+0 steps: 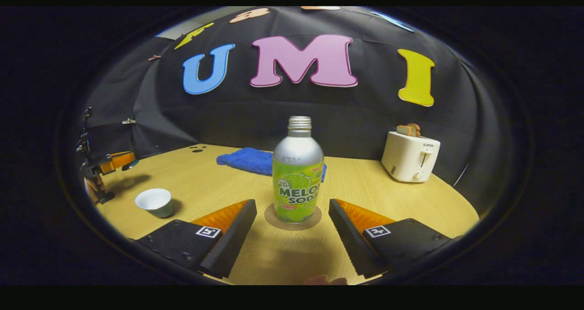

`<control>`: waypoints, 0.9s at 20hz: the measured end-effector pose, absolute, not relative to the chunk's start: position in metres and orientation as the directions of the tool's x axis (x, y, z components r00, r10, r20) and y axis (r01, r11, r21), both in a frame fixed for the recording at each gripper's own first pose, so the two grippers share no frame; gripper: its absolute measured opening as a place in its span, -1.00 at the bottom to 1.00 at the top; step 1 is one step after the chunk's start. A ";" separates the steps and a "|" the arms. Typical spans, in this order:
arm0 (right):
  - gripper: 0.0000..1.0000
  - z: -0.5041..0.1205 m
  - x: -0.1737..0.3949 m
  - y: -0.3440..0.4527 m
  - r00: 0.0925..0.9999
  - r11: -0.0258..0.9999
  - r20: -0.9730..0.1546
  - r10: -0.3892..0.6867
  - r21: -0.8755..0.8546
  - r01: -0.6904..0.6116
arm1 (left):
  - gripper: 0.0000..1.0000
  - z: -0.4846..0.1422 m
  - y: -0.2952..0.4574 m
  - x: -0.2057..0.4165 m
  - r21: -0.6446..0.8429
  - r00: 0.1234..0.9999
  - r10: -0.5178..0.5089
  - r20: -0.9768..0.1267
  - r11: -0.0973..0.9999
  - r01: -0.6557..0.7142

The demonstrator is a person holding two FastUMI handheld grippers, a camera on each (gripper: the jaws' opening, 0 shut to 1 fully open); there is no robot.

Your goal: Open the teacup lid with one hand, grasp the water bottle and pour water into the teacup with the other hand; after pouring, place the water bottle on the coaster and then close the teacup lid.

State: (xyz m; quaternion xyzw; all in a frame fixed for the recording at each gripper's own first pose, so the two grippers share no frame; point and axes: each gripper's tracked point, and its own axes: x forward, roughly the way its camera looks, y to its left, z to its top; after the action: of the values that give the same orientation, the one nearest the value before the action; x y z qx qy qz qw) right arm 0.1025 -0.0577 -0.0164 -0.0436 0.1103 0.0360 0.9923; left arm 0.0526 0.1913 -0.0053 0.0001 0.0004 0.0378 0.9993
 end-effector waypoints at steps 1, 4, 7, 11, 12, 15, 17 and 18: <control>0.96 -0.008 0.095 -0.062 0.981 0.993 -0.189 0.047 -0.096 -0.067 | -0.39 -0.006 0.191 0.052 -0.001 0.997 0.074 -0.002 0.997 -0.074; 0.95 0.002 0.066 -0.071 0.989 0.997 -0.144 0.009 -0.077 -0.021 | -0.39 -0.005 0.189 0.052 -0.001 0.997 0.078 -0.002 0.997 -0.078; 0.96 -0.002 0.045 -0.071 0.993 0.999 -0.121 0.013 -0.029 -0.017 | -0.39 -0.006 0.188 0.044 -0.002 0.994 0.110 -0.004 0.994 -0.110; 0.96 -0.011 0.040 -0.086 0.993 0.999 -0.114 -0.024 -0.028 0.021 | -0.39 -0.005 0.162 0.036 0.006 0.997 0.074 -0.002 0.997 -0.074; 0.96 -0.010 0.040 -0.087 0.994 1.000 -0.109 -0.025 -0.013 0.024 | -0.39 -0.005 0.157 0.036 0.014 0.997 0.073 -0.002 0.997 -0.073; 0.96 -0.009 0.039 -0.087 0.995 0.999 -0.102 -0.018 0.038 0.022 | -0.40 -0.002 0.124 0.032 0.002 1.000 0.009 0.003 1.000 -0.009; 0.96 -0.013 0.037 -0.085 0.995 0.999 -0.103 -0.013 0.044 0.017 | -0.39 -0.001 0.098 0.029 -0.008 0.999 -0.036 0.009 0.999 0.036; 0.96 -0.016 0.036 -0.086 0.995 0.999 -0.104 -0.012 0.038 0.016 | -0.40 0.003 0.083 0.028 -0.012 0.998 -0.064 0.014 0.998 0.064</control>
State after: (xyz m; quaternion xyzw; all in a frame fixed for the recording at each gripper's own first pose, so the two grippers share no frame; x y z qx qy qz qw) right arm 0.0365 -0.0857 -0.0165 0.0194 0.0517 -0.0069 0.9984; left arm 0.0280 0.0832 0.0030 -0.0064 -0.0068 -0.0319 0.9994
